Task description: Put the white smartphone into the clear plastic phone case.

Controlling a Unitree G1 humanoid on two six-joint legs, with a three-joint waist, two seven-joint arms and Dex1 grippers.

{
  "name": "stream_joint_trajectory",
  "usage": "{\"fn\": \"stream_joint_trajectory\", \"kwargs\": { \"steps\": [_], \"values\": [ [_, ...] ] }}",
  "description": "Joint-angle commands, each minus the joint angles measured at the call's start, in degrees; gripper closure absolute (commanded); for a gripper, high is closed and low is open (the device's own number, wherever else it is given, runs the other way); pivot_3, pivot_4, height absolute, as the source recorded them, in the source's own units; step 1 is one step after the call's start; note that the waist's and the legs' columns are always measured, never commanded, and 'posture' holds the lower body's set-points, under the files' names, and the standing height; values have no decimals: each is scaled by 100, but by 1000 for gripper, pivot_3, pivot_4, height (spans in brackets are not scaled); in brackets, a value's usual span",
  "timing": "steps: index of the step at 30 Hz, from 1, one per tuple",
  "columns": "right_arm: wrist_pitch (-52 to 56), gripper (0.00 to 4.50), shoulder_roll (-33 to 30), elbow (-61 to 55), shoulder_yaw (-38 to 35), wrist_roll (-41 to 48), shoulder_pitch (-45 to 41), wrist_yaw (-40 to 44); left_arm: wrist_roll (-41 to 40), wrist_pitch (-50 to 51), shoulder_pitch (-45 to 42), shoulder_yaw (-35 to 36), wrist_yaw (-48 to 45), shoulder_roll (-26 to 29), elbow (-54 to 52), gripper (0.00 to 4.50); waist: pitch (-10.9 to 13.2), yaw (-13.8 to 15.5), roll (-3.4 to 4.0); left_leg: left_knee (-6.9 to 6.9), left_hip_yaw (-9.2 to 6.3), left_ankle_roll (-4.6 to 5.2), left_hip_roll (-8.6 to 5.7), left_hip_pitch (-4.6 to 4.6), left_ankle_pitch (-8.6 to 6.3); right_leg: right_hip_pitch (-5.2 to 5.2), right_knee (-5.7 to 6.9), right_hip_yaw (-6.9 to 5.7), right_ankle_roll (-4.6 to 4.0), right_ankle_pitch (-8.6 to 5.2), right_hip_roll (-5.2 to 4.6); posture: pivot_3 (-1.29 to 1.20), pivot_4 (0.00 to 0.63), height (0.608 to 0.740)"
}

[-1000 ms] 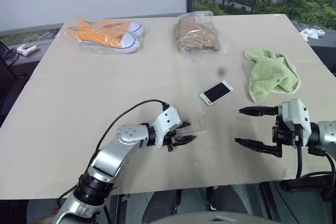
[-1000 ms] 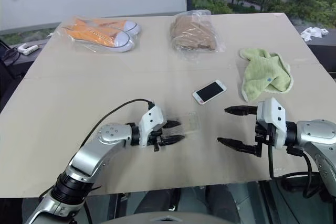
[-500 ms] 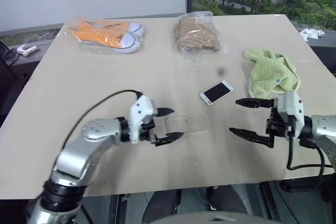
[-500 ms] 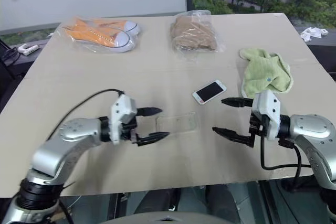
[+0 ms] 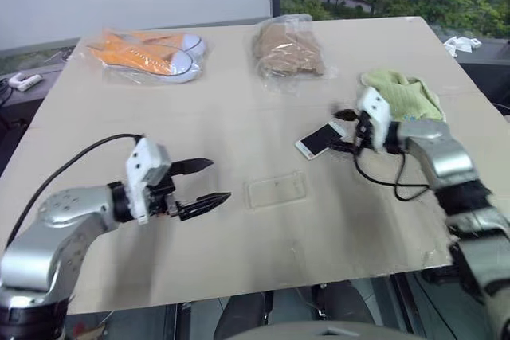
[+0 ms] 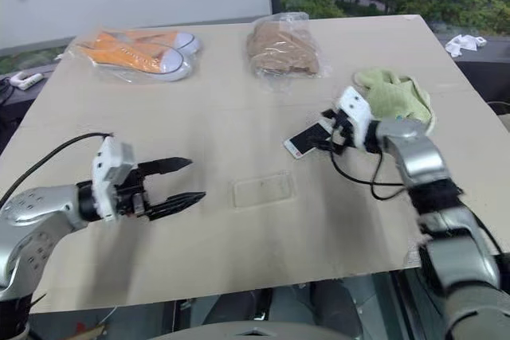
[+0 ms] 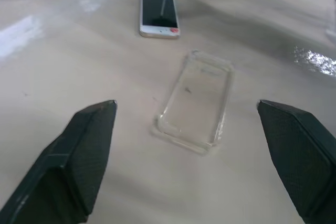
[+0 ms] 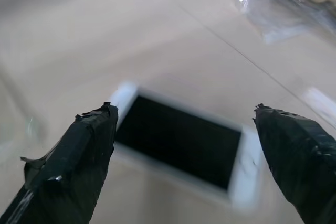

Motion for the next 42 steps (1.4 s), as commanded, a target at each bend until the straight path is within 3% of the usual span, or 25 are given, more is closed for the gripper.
{"fn": "stream_joint_trajectory", "kwargs": {
  "steps": [1, 6, 10, 15, 21, 26, 37, 42],
  "values": [
    [291, 0, 276, 1363, -296, 73, -722, 56, -433, 146, 234, 400, -16, 65, -427, 85, 1, 0, 1, 1, -4, 0, -3, -9, 0, -4, -3, -6, 0, 0, -4, 0, 150, 740],
    [-311, 0, 738, 3331, -631, -147, -1728, -546, -699, 160, 127, 685, 297, 17, -441, 85, 2, -21, 4, 12, -9, -1, -7, -20, 1, -9, -3, -13, -4, 2, -4, 0, 150, 740],
    [-658, 0, 880, 4032, -585, -547, -1972, -836, -786, 129, 50, 717, 507, -19, -473, 85, 2, -46, 4, 11, -10, -1, -7, -19, 1, -9, -2, -13, -4, 3, -4, 0, 150, 740],
    [-487, 0, 766, 4357, -327, -1062, -1992, -203, -909, 185, -10, 672, 667, 40, -572, 85, -2, -55, 5, 11, -9, -1, -7, -16, 1, -8, 0, -13, -4, 3, -3, 0, 150, 740],
    [-61, 0, 298, 4112, -149, -1194, -1902, 1915, -826, 159, -55, 457, 650, 127, -502, 85, -3, -40, 6, 12, -11, -1, -8, -16, 1, -5, -1, -15, -4, 3, -5, 0, 150, 740],
    [-54, 0, 37, 3748, -8, -1342, -1641, 2443, -785, 132, -112, 271, 511, 203, -392, 85, -4, -62, 7, 10, -9, -1, -6, -15, 1, -6, 0, -11, -4, 3, -4, 0, 150, 740],
    [-1759, 0, -255, 1764, 75, -1394, -308, 2407, -503, -46, 26, 148, 19, 423, -65, 85, -4, -34, 7, 9, -12, -2, -7, -16, 1, -7, -2, -15, -4, 3, -6, 0, 150, 740],
    [-2452, 0, -262, 1736, 196, -1704, -100, 1804, -391, -148, -58, 38, -132, 458, -18, 85, -4, -58, 7, 10, -6, -2, -6, -9, 1, -5, 1, -9, -4, 3, -4, 0, 150, 740]
  ]
}}
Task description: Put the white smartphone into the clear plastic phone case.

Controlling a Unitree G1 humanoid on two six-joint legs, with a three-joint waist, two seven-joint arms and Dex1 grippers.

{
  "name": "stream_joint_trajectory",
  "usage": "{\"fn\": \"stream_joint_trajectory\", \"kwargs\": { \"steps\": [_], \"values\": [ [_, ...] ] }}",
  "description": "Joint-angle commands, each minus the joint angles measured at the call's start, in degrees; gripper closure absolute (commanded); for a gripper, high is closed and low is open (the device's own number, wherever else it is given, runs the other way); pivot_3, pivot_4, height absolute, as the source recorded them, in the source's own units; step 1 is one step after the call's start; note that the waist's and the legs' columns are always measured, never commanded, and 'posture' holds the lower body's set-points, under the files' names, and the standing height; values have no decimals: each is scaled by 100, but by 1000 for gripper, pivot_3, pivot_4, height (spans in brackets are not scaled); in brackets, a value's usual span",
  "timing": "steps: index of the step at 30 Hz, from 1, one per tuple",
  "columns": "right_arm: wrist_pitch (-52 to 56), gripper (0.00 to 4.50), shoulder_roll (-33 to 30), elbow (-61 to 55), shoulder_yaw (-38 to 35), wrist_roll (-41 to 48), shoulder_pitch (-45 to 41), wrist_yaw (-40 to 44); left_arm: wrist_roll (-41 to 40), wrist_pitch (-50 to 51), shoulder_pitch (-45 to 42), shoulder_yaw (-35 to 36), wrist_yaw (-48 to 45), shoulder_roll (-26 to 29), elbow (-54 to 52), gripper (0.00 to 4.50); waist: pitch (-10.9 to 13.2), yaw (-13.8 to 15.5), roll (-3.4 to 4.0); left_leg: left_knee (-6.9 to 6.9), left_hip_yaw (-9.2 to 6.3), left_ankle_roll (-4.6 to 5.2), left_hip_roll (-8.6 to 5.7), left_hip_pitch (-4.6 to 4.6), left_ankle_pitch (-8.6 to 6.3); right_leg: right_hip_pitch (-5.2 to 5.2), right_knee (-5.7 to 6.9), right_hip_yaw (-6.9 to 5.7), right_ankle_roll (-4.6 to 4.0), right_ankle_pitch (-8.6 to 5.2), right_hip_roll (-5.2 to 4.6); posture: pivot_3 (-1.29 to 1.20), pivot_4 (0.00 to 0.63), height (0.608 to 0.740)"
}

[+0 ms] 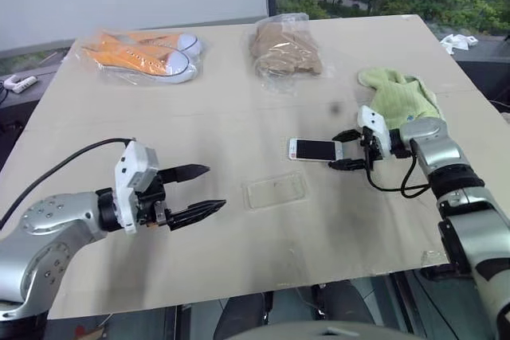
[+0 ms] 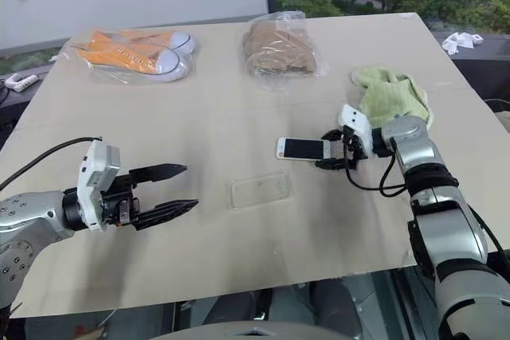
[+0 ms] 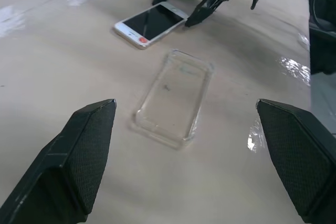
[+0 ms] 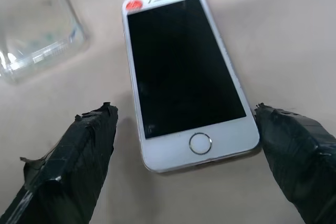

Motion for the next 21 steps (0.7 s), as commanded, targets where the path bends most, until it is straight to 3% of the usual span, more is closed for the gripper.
{"fn": "stream_joint_trajectory", "kwargs": {
  "steps": [1, 8, 9, 12, 21],
  "values": [
    [-324, 0, 5, 175, 180, -302, 38, -366, 78, -176, -88, -20, -136, 99, -10, 85, 0, -5, 0, 0, 2, 0, 0, 4, 0, 2, 1, 2, 0, 0, 1, 0, 150, 740],
    [-30, 0, 2, 482, 277, -388, -132, -430, 302, -351, -158, -129, -259, 138, 120, 85, -1, 3, -1, -2, 6, 0, 3, 65, 0, 56, 2, 7, -6, 4, 2, 0, 150, 740],
    [19, 616, -8, 506, 296, -397, -142, -424, 305, -359, -159, -131, -262, 131, 123, 0, -1, 6, -1, -2, 4, 0, 3, 67, 0, 59, 2, 4, -8, 6, 2, 0, 150, 740],
    [95, 1551, -40, 534, 347, -428, -138, -397, 304, -377, -161, -132, -260, 116, 130, 0, -1, 16, -2, -2, 0, -1, 3, 67, 0, 59, 2, 1, -8, 6, 2, 0, 150, 740],
    [-60, 1552, 6, 345, 150, -158, -113, -283, 379, -493, -132, -120, -284, 116, 228, 0, -1, 16, -2, -2, 0, -1, 4, 66, 0, 59, 0, 1, -8, 6, 2, 0, 150, 740]
  ]
}}
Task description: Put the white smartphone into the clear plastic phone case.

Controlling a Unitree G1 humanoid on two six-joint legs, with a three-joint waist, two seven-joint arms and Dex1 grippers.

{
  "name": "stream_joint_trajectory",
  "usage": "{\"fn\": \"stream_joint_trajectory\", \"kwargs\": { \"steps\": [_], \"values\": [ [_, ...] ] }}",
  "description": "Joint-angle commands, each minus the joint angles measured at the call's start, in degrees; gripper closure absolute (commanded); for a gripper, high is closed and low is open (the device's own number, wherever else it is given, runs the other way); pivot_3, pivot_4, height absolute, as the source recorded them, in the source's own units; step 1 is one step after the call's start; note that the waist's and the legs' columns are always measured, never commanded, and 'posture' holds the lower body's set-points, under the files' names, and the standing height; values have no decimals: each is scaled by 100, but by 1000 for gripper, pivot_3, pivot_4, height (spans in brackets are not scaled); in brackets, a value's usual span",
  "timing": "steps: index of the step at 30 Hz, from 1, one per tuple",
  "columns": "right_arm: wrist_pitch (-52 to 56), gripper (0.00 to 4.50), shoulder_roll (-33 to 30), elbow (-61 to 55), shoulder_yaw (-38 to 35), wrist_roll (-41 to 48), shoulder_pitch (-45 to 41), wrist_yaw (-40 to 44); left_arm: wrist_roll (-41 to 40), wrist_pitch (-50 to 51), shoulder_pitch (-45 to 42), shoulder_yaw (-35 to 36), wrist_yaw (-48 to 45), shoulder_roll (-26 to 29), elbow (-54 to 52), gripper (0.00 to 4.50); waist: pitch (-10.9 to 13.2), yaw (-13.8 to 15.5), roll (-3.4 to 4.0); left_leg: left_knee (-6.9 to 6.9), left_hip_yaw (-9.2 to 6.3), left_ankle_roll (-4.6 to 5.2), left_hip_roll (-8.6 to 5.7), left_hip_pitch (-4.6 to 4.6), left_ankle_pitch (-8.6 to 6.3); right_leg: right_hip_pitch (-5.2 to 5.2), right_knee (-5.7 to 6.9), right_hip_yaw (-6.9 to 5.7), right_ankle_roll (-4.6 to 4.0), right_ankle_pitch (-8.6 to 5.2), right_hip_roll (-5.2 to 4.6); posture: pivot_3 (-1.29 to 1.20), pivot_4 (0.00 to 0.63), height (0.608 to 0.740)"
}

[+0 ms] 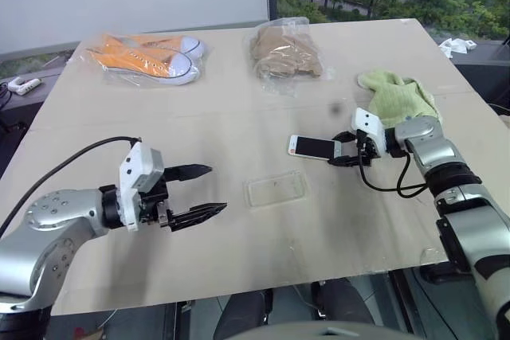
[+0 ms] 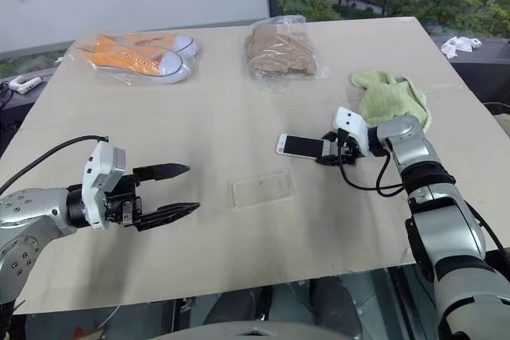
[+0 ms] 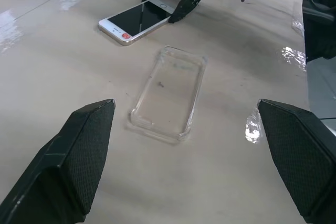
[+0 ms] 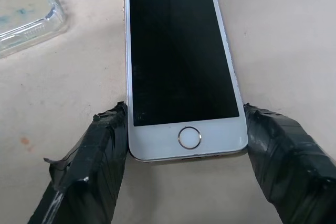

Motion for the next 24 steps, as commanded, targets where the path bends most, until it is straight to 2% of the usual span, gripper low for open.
{"fn": "stream_joint_trajectory", "kwargs": {
  "steps": [1, 7, 15, 19, 24],
  "values": [
    [-55, 1552, -5, -72, -92, 115, 97, 53, 49, -142, -34, 74, -54, 36, 11, 0, 0, 0, 1, 0, 0, 0, 0, 0, 0, 0, 0, 0, 0, 0, 0, 0, 150, 740],
    [240, 1552, 18, -1078, -395, 735, 112, 392, 73, -186, -43, 131, -77, 28, 151, 0, 7, -11, 9, -2, 1, 0, 1, -26, 0, -23, 0, 2, 0, 0, 1, 0, 150, 740],
    [866, 1552, -204, -3236, -55, 1178, 666, 958, 160, -345, -63, 289, -71, 3, 635, 0, 9, 18, 12, -9, -1, -1, 4, -68, 0, -63, -10, -7, 0, 0, 1, 0, 150, 740],
    [771, 1552, -459, -4002, 429, 834, 926, 1041, 285, -458, -155, 107, -20, -91, 763, 0, 10, 46, 13, -3, -6, -1, 3, -75, 0, -64, -11, -15, 0, 0, -1, 0, 150, 740],
    [753, 1552, -599, -4179, 753, 500, 1087, 771, 459, -455, -656, -359, 288, -371, 775, 0, 8, 114, 9, 3, -6, -1, 2, -74, 0, -64, -5, -16, 0, 0, -2, 0, 150, 740]
  ]
}}
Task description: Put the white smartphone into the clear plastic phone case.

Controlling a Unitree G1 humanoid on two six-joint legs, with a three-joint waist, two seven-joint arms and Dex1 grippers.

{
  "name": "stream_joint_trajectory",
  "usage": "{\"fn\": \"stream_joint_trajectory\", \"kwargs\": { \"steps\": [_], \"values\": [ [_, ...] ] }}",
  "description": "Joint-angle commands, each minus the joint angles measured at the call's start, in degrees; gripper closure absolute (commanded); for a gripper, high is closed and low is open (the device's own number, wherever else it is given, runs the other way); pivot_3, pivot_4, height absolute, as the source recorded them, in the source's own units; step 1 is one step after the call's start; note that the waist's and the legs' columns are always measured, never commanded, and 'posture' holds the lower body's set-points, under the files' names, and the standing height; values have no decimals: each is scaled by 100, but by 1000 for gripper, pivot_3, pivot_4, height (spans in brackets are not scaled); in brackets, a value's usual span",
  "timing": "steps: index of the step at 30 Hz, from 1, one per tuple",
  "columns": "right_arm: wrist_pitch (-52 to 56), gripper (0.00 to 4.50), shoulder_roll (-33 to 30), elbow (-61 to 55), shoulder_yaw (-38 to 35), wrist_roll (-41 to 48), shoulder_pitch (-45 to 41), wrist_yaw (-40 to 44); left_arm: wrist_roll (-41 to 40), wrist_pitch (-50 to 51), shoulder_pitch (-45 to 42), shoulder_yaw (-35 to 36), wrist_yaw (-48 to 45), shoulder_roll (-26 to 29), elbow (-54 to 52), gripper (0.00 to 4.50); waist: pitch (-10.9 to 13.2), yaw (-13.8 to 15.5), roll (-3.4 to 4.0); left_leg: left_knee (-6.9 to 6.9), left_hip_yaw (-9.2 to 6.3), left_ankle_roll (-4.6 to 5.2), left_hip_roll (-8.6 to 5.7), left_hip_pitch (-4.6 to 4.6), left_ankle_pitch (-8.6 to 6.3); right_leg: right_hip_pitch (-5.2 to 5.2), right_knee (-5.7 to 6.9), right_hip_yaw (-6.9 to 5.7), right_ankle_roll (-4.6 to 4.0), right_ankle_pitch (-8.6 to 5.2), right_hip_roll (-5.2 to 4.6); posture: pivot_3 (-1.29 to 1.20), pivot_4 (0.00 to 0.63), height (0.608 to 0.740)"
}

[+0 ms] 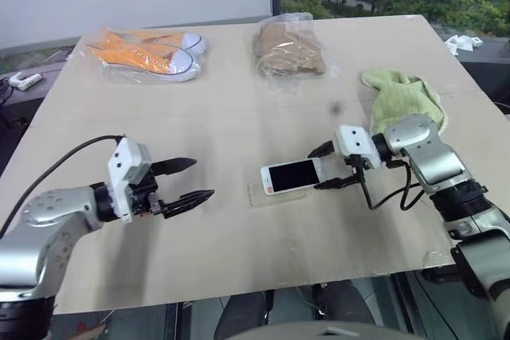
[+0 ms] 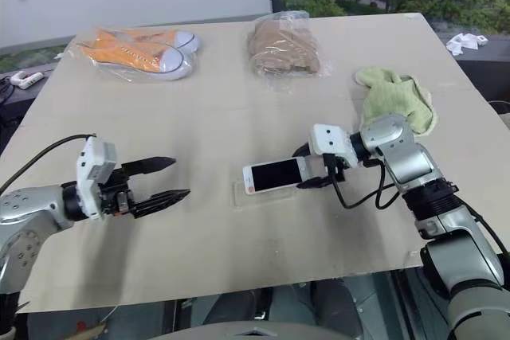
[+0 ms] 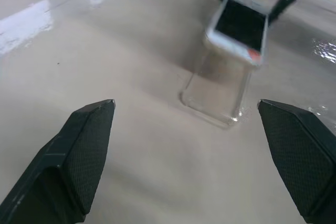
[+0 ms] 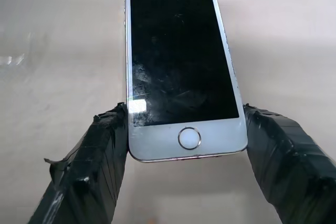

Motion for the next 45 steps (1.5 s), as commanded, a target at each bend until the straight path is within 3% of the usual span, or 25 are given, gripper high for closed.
{"fn": "stream_joint_trajectory", "kwargs": {
  "steps": [1, 6, 10, 11, 18, 25, 32, 45],
  "values": [
    [-41, 1552, -36, -262, 26, -65, 22, -131, 69, -25, -292, -242, 137, -79, -98, 0, 0, 30, -1, 1, -1, 0, 0, 0, 0, 0, 0, 0, 0, 0, 1, 0, 150, 740],
    [237, 1552, 2, -393, 43, -4, -3, -225, 58, -41, -641, -542, -122, -56, 30, 2184, 0, 35, -1, -1, 1, 0, 0, 0, 0, -2, 0, 2, 0, 0, 2, 0, 150, 740],
    [433, 1552, -20, -494, 121, -58, 8, -266, 312, -129, -1073, -1228, -396, -156, 123, 4341, 0, 51, -3, 0, 1, 0, -2, -2, 0, -1, -2, 0, 0, 0, 0, 0, 150, 740],
    [479, 1552, -33, -534, 142, -60, 20, -261, 417, -174, -1226, -1434, -428, -225, 173, 4462, 0, 59, -2, 2, -1, 0, -2, -3, 0, 0, -2, -1, 0, 0, 0, 0, 150, 740],
    [1025, 1552, -184, -866, 380, -295, 37, -276, 1251, -749, -2186, -2576, -680, -803, 968, 4462, 0, 54, -4, 7, -3, 0, -4, -6, 1, -1, 1, -9, 0, 0, 2, 0, 150, 740],
    [1392, 1552, -300, -1103, 545, -376, 18, -236, 1770, -1054, -2476, -3209, -1122, -945, 1543, 4462, 0, 36, -4, 7, -1, 0, -5, -8, 1, -3, 2, -22, 1, 0, 3, 0, 150, 740],
    [1610, 1552, -228, -1151, 597, -429, -8, -324, 1945, -1340, -2538, -3181, -1072, -1249, 1768, 4462, -1, 44, -5, 13, -5, 0, -5, -9, 1, -2, 3, -23, 1, 0, 2, 0, 150, 740],
    [1690, 1552, -99, -907, 694, -528, -268, -531, 2007, -1343, -2349, -3102, -1016, -1203, 1648, 4462, -1, 41, -5, 16, -8, 0, -5, -10, 1, -2, 6, -22, 1, 0, 2, 0, 150, 740]
  ]
}}
